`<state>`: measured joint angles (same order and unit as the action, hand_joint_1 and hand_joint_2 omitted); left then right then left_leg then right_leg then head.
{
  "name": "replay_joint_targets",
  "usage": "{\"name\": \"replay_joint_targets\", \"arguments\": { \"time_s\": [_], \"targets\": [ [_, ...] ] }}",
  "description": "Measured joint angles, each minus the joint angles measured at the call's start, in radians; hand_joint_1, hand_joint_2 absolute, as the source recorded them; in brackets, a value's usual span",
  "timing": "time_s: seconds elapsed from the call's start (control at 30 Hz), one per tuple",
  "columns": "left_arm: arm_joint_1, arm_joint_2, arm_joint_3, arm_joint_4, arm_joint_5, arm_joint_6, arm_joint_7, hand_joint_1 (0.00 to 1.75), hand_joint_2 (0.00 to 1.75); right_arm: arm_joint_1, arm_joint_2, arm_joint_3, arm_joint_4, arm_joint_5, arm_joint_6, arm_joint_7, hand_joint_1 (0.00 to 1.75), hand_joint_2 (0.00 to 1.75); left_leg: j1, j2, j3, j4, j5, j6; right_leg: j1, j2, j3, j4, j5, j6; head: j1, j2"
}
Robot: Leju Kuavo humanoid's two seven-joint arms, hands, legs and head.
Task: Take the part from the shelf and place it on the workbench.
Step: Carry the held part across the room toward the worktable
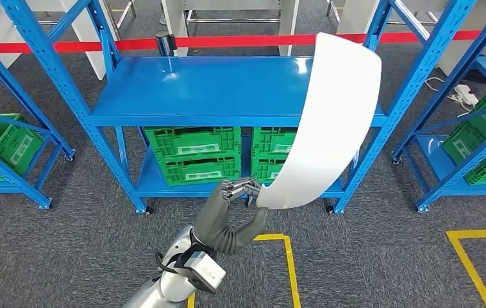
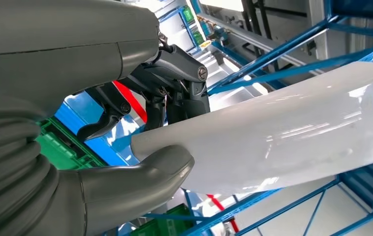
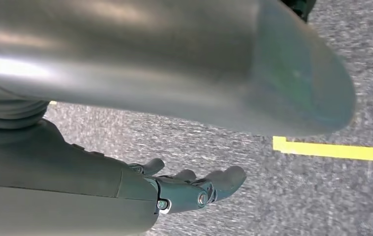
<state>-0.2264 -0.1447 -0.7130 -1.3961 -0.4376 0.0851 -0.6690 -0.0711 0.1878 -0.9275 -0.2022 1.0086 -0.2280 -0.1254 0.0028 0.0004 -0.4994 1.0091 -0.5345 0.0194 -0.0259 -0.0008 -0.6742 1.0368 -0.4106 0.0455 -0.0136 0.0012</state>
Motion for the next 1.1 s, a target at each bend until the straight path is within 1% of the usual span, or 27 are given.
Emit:
{"name": "replay_joint_targets", "arguments": {
  "time_s": [0.03,0.1,0.13,0.17,0.2,0.23,0.27,0.33,0.37,0.4,0.47,0.5,0.53,0.57,0.6,0.63,0.67,0.7,0.73,0.77,0.83,0.87,0.9,0.97,1.0,1.03,1.1],
  "targets": [
    [0.001,-0.003,0.000,0.001,0.000,0.000,0.000,1.75,1.75,0.001,-0.002,0.000,0.000,0.003,-0.003,0.007,0.00,0.00,0.001,0.002,-0.013,-0.002,0.013,0.008,0.000,0.001,-0.011,0.033,-0.043,0.003,0.002,0.000],
    [0.004,-0.008,0.000,0.003,0.004,-0.001,-0.001,1.75,1.75,0.001,-0.005,0.001,0.000,0.011,-0.013,0.018,0.00,0.00,-0.002,0.004,-0.042,-0.001,0.038,0.017,0.002,0.001,-0.038,0.148,-0.151,0.007,0.007,0.000],
    [0.006,-0.009,0.000,0.005,0.007,-0.002,-0.002,1.75,1.75,0.001,-0.007,0.001,0.000,0.014,-0.018,0.021,0.00,0.00,-0.004,0.004,-0.059,0.001,0.051,0.018,0.003,0.001,-0.047,0.210,-0.182,0.007,0.009,0.000],
    [0.008,-0.010,0.000,0.008,0.011,-0.003,-0.002,1.75,1.75,0.001,-0.009,0.001,0.000,0.016,-0.024,0.024,0.00,0.00,-0.007,0.005,-0.077,0.003,0.063,0.019,0.005,0.001,-0.046,0.252,-0.188,0.006,0.010,0.000],
    [0.010,-0.011,0.000,0.010,0.015,-0.005,-0.003,1.75,1.75,0.001,-0.011,0.001,0.000,0.017,-0.031,0.026,0.00,0.00,-0.009,0.006,-0.095,0.007,0.075,0.019,0.006,0.001,-0.030,0.265,-0.171,0.004,0.010,0.000],
    [0.012,-0.013,0.000,0.013,0.018,-0.006,-0.005,1.75,1.75,0.001,-0.013,0.001,0.000,0.018,-0.038,0.029,0.00,0.00,-0.010,0.006,-0.113,0.011,0.085,0.018,0.009,0.001,0.004,0.244,-0.142,0.000,0.010,0.000],
    [0.014,-0.016,0.000,0.014,0.023,-0.007,-0.007,1.75,1.75,0.001,-0.016,0.001,0.000,0.018,-0.045,0.032,0.00,0.00,-0.011,0.006,-0.127,0.017,0.094,0.016,0.012,0.001,0.053,0.191,-0.120,-0.006,0.010,0.000],
    [0.015,-0.023,0.000,0.017,0.029,-0.008,-0.011,1.75,1.75,-0.001,-0.022,0.001,-0.001,0.020,-0.058,0.035,0.00,0.00,-0.014,0.006,-0.147,0.027,0.109,0.009,0.021,0.001,0.160,0.050,-0.131,-0.020,0.010,0.000],
    [0.015,-0.027,0.000,0.017,0.033,-0.008,-0.013,1.75,1.75,-0.002,-0.024,0.001,-0.002,0.020,-0.065,0.034,0.00,0.00,-0.014,0.007,-0.150,0.029,0.117,0.004,0.026,0.001,0.193,0.000,-0.147,-0.026,0.010,0.000],
    [0.016,-0.030,0.000,0.018,0.035,-0.008,-0.014,1.75,1.75,-0.002,-0.025,0.001,-0.002,0.020,-0.070,0.034,0.00,0.00,-0.013,0.007,-0.152,0.028,0.125,-0.002,0.029,0.001,0.206,-0.027,-0.157,-0.032,0.011,0.000],
    [0.017,-0.032,-0.001,0.021,0.038,-0.010,-0.016,1.75,1.75,0.000,-0.025,0.001,-0.002,0.017,-0.082,0.032,0.00,0.00,-0.011,0.007,-0.155,0.025,0.137,-0.014,0.028,-0.001,0.196,-0.037,-0.141,-0.043,0.014,0.000],
    [0.017,-0.033,-0.001,0.022,0.038,-0.011,-0.017,1.75,1.75,0.001,-0.025,0.001,-0.002,0.016,-0.085,0.029,0.00,0.00,-0.010,0.005,-0.161,0.035,0.121,-0.020,0.025,-0.003,0.186,-0.039,-0.129,-0.050,0.013,0.000],
    [0.018,-0.033,-0.001,0.023,0.038,-0.012,-0.018,1.75,1.75,0.001,-0.025,0.001,-0.002,0.016,-0.087,0.024,0.00,0.00,-0.009,0.003,-0.171,0.063,0.086,-0.026,0.021,-0.005,0.173,-0.042,-0.115,-0.056,0.012,0.000],
    [0.018,-0.033,-0.002,0.024,0.039,-0.013,-0.019,1.75,1.75,0.001,-0.025,0.001,-0.002,0.017,-0.087,0.015,0.00,0.00,-0.006,0.002,-0.184,0.109,0.035,-0.033,0.019,-0.007,0.159,-0.042,-0.102,-0.060,0.011,0.000],
    [0.018,-0.033,-0.002,0.025,0.039,-0.013,-0.019,1.75,1.75,0.001,-0.025,0.002,-0.002,0.021,-0.087,0.003,0.00,0.00,-0.003,0.002,-0.198,0.170,-0.018,-0.039,0.019,-0.008,0.142,-0.041,-0.088,-0.062,0.009,0.000],
    [0.019,-0.032,-0.003,0.027,0.039,-0.014,-0.019,1.75,1.75,0.002,-0.025,0.002,-0.002,0.026,-0.090,-0.012,0.00,0.00,0.001,0.002,-0.207,0.231,-0.054,-0.044,0.018,-0.009,0.124,-0.040,-0.075,-0.061,0.008,0.000],
    [0.019,-0.031,-0.004,0.029,0.038,-0.014,-0.019,1.75,1.75,0.002,-0.025,0.004,-0.002,0.030,-0.095,-0.027,0.00,0.00,0.003,0.002,-0.208,0.275,-0.064,-0.049,0.017,-0.010,0.105,-0.037,-0.063,-0.059,0.008,0.000],
    [0.019,-0.031,-0.004,0.031,0.037,-0.014,-0.019,1.75,1.75,0.003,-0.024,0.005,-0.002,0.032,-0.102,-0.041,0.00,0.00,0.006,0.002,-0.195,0.292,-0.052,-0.052,0.016,-0.012,0.086,-0.034,-0.051,-0.056,0.008,0.000],
    [0.019,-0.030,-0.004,0.032,0.036,-0.014,-0.019,1.75,1.75,0.002,-0.024,0.006,-0.002,0.031,-0.108,-0.053,0.00,0.00,0.009,0.002,-0.166,0.276,-0.025,-0.054,0.015,-0.013,0.068,-0.030,-0.039,-0.053,0.008,0.000],
    [0.019,-0.030,-0.004,0.033,0.034,-0.014,-0.020,1.75,1.75,0.001,-0.023,0.006,-0.002,0.029,-0.112,-0.062,0.00,0.00,0.011,0.002,-0.121,0.228,0.000,-0.055,0.013,-0.013,0.052,-0.026,-0.028,-0.048,0.008,0.000],
    [0.017,-0.032,-0.005,0.033,0.030,-0.014,-0.021,1.75,1.75,-0.001,-0.023,0.006,-0.002,0.022,-0.118,-0.073,0.00,0.00,0.011,-0.001,-0.015,0.089,-0.005,-0.051,0.013,-0.012,0.031,-0.018,-0.009,-0.037,0.006,0.000],
    [0.016,-0.033,-0.005,0.032,0.029,-0.014,-0.023,1.75,1.75,-0.002,-0.022,0.006,-0.002,0.016,-0.119,-0.078,0.00,0.00,0.009,-0.002,0.018,0.036,-0.019,-0.044,0.014,-0.012,0.027,-0.016,0.000,-0.030,0.006,0.000],
    [0.015,-0.034,-0.006,0.032,0.027,-0.014,-0.024,1.75,1.75,-0.003,-0.022,0.006,-0.002,0.009,-0.117,-0.083,0.00,0.00,0.005,-0.003,0.032,0.006,-0.031,-0.035,0.013,-0.011,0.024,-0.017,0.010,-0.023,0.004,0.000],
    [0.013,-0.035,-0.007,0.032,0.022,-0.017,-0.023,1.75,1.75,-0.003,-0.021,0.006,-0.002,-0.004,-0.106,-0.092,0.00,0.00,0.001,-0.002,0.020,-0.003,-0.018,-0.014,0.008,-0.011,0.020,-0.022,0.025,-0.007,0.003,0.000],
    [0.013,-0.036,-0.007,0.032,0.020,-0.019,-0.021,1.75,1.75,-0.003,-0.021,0.005,-0.002,-0.010,-0.099,-0.096,0.00,0.00,0.000,0.000,0.009,-0.003,-0.007,-0.004,0.005,-0.009,0.013,-0.013,0.011,-0.002,0.003,0.000],
    [0.012,-0.038,-0.007,0.031,0.018,-0.022,-0.019,1.75,1.75,-0.003,-0.021,0.005,-0.002,-0.013,-0.093,-0.099,0.00,0.00,0.001,0.002,-0.005,-0.005,0.005,0.006,0.004,-0.008,0.000,0.011,-0.020,0.003,0.005,0.000],
    [0.011,-0.042,-0.007,0.029,0.017,-0.028,-0.015,1.75,1.75,-0.003,-0.021,0.005,-0.002,-0.017,-0.084,-0.107,0.00,0.00,0.001,0.003,-0.036,-0.006,0.029,0.016,0.004,-0.005,-0.036,0.119,-0.123,0.007,0.008,0.000]
  ]
}}
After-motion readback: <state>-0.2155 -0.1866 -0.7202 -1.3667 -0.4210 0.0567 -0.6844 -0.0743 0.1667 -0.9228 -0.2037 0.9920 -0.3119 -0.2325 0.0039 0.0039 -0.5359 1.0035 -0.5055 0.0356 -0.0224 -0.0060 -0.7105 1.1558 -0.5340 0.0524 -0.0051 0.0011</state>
